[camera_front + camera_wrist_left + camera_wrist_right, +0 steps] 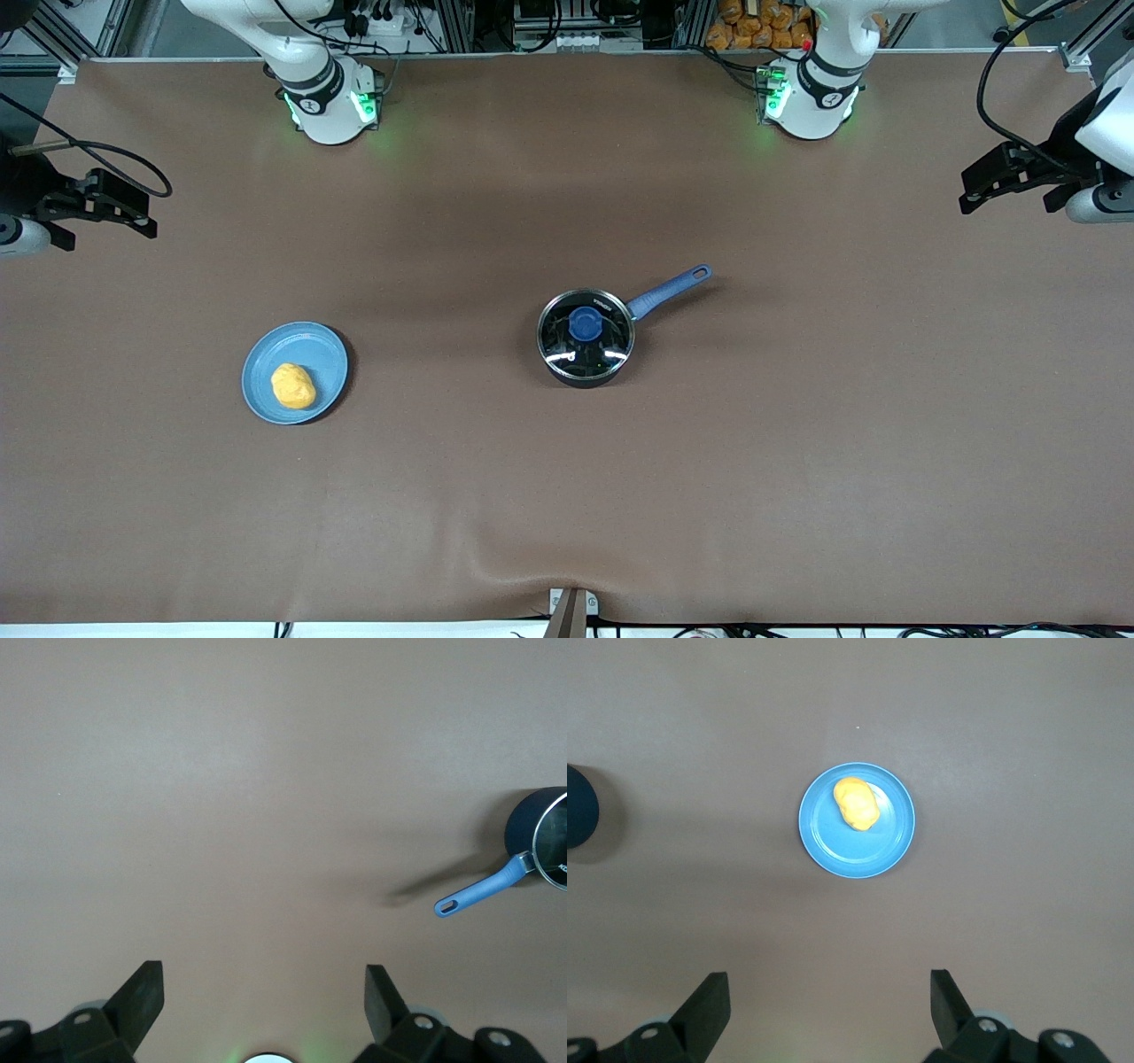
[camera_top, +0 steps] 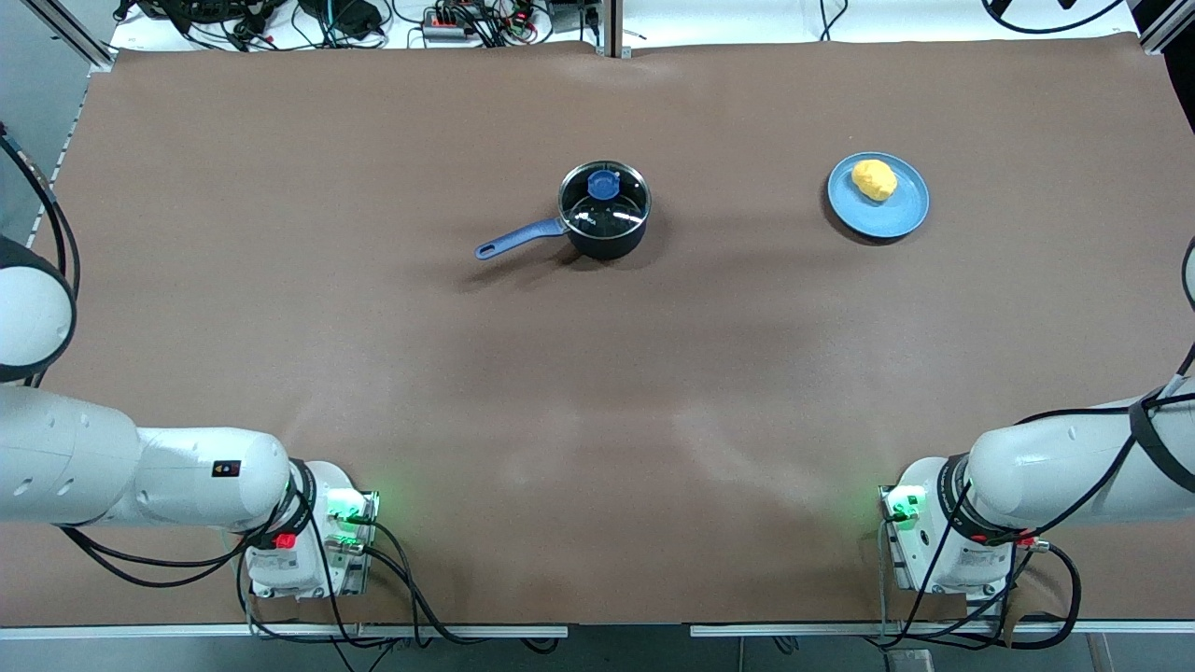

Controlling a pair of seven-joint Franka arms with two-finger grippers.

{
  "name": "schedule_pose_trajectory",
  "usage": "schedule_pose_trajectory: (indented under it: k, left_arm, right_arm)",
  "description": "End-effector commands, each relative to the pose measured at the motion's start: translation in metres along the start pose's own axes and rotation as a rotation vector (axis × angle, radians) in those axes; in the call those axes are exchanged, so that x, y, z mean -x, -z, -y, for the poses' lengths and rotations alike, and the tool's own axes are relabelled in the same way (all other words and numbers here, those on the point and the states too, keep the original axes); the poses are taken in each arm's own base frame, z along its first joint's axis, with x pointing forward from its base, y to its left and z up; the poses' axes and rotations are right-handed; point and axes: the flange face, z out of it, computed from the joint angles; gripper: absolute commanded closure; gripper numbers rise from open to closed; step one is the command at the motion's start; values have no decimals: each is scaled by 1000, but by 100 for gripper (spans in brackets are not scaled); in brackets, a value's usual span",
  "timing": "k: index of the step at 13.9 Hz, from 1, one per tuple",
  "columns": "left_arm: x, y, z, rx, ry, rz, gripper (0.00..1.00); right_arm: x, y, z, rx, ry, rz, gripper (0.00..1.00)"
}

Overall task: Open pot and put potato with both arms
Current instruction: 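Move the right gripper toward the blue plate while the left gripper starts reaching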

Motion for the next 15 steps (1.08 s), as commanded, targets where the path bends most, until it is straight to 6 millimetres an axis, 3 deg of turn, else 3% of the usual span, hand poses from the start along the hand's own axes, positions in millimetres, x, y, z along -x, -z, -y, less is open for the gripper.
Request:
schedule_pose_trajectory:
  k: [1,4,7,10,13,15]
  left_arm:
    - [1,8,2,9,12,-1,0]
    - [1,16,4,9,15,-20,0]
    - [-4,9,4,15,7,-5,0]
    - [-6,3,-1,16,-4,5,0]
    - [-11,-5,-15,14,-17,20,0]
    - [-16,-18,-42,7,-60,40,0]
  right_arm:
    - [0,1,2,-8,10,-2,0]
    - [0,1,2,-8,10,-4,0]
    - [-5,-8,4,-10,25,13,0]
    - [-45,-72,11,-24,107,88,0]
    - [-82,-137,1,-41,272,112,0]
    - [-103,-181,-10,-50,385,111,0]
